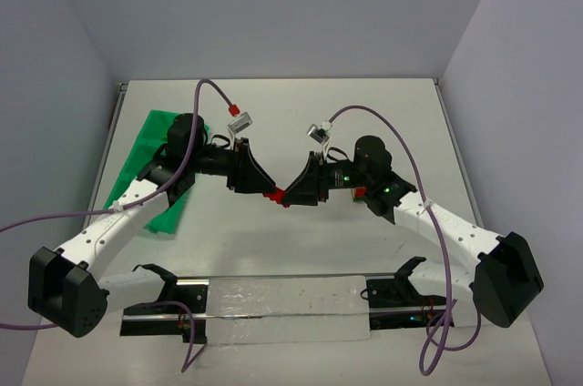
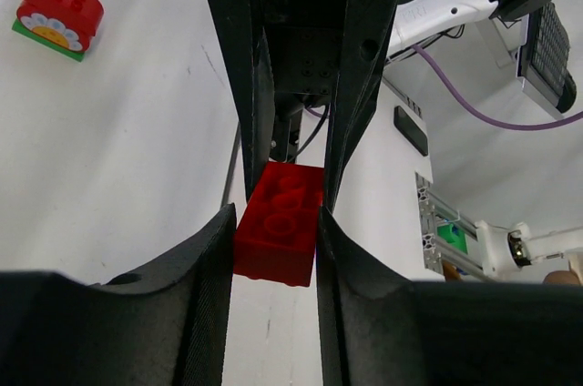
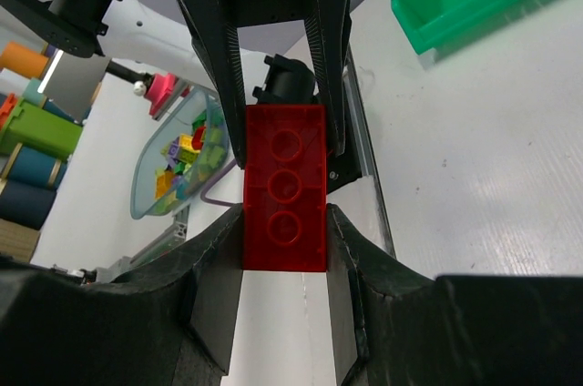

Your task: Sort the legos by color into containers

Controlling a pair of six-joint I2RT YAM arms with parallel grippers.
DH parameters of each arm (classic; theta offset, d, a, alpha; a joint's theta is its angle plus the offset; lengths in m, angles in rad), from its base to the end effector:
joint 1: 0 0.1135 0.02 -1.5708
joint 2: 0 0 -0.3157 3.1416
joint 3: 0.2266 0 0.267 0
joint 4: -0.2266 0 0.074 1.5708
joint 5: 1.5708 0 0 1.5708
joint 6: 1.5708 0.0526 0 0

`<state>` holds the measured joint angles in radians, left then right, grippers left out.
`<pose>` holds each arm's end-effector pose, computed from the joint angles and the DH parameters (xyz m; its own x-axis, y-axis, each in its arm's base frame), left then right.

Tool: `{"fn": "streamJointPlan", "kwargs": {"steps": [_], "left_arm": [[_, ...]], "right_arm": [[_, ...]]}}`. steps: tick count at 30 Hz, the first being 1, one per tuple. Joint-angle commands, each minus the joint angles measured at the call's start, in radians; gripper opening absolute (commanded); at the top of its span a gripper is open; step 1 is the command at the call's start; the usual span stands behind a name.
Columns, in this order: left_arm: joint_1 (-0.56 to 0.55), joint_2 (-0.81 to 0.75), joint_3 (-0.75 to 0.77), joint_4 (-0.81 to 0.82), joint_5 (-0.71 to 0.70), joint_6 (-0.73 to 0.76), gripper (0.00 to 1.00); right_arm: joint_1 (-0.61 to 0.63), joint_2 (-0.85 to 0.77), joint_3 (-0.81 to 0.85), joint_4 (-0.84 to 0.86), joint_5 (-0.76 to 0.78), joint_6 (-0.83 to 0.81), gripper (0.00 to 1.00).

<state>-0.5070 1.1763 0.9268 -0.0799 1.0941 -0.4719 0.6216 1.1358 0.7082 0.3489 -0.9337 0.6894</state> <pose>0.2032 -0.1664 0.3671 -0.6873 0.1431 -0.7122 0.7246 0.0651 -0.6861 0.1815 0.1820 0.3382 -0.6840 -0.0245 -0.7290 -0.7293 0.0422 0.6829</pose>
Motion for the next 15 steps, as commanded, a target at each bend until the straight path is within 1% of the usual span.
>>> {"fn": "streamJointPlan", "kwargs": {"steps": [1,4,6,7,8,9,10,11,13,15], "left_arm": [[-0.008,-0.005,0.006,0.041,0.013,0.012,0.0],[-0.008,-0.019,0.006,0.025,-0.004,0.022,0.0],[-0.008,-0.033,0.008,0.005,-0.018,0.036,0.0],[-0.008,-0.038,0.01,-0.005,-0.023,0.041,0.0],[-0.008,-0.041,0.012,-0.014,-0.028,0.046,0.0],[-0.008,-0.043,0.014,-0.021,-0.043,0.052,0.0],[-0.008,-0.044,0.015,-0.027,-0.054,0.055,0.0],[-0.006,-0.044,0.021,-0.036,-0.069,0.057,0.0],[-0.002,-0.041,0.037,-0.085,-0.134,0.075,0.0],[0.004,-0.036,0.053,-0.139,-0.225,0.086,0.0]], "right_arm": [[0.009,0.015,0.043,0.05,0.035,-0.005,0.1],[0.009,0.022,0.042,0.048,0.054,-0.004,0.1],[0.006,0.022,0.042,0.046,0.069,0.0,0.18],[0.004,0.023,0.042,0.044,0.078,0.002,0.25],[0.0,0.024,0.042,0.042,0.086,0.004,0.35],[-0.002,0.025,0.042,0.038,0.093,0.007,0.58],[-0.006,0.027,0.043,0.033,0.101,0.009,0.69],[-0.011,0.027,0.045,0.012,0.126,0.007,0.75],[-0.03,0.018,0.049,-0.048,0.177,-0.005,0.85],[-0.051,0.001,0.059,-0.141,0.23,-0.043,0.88]]}}
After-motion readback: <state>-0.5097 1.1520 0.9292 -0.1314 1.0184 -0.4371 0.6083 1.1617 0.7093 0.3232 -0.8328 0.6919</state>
